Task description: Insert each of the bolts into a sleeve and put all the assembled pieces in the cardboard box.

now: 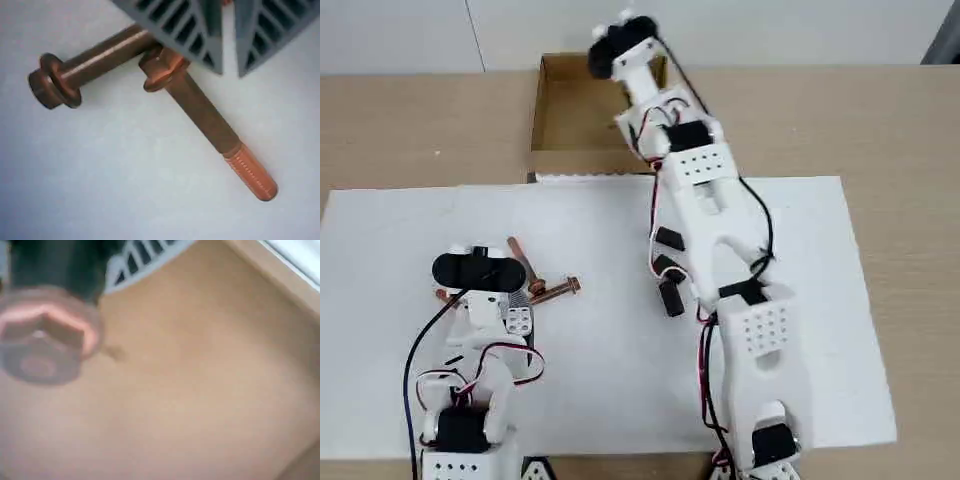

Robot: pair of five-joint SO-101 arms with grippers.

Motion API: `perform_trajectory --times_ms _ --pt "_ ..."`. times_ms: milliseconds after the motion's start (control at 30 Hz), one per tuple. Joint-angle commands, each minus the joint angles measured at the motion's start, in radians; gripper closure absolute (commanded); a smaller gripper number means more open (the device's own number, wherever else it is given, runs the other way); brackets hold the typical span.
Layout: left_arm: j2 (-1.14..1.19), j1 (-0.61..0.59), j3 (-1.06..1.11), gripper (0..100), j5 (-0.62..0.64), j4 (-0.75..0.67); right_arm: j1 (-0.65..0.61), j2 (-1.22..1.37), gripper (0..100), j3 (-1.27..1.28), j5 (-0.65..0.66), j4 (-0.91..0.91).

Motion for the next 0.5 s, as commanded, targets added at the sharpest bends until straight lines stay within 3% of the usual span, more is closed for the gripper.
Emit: perform_trajectory --times_ms 0,467 --pt "-0.011 -0.002 -0.002 100 -0.002 -0.003 -0.002 0.015 86.9 -0.110 0.020 -0.031" --pt "-0.011 -0.002 -0.002 100 -0.002 -0.003 -0.013 0.004 87.6 -0.170 0.017 0.025"
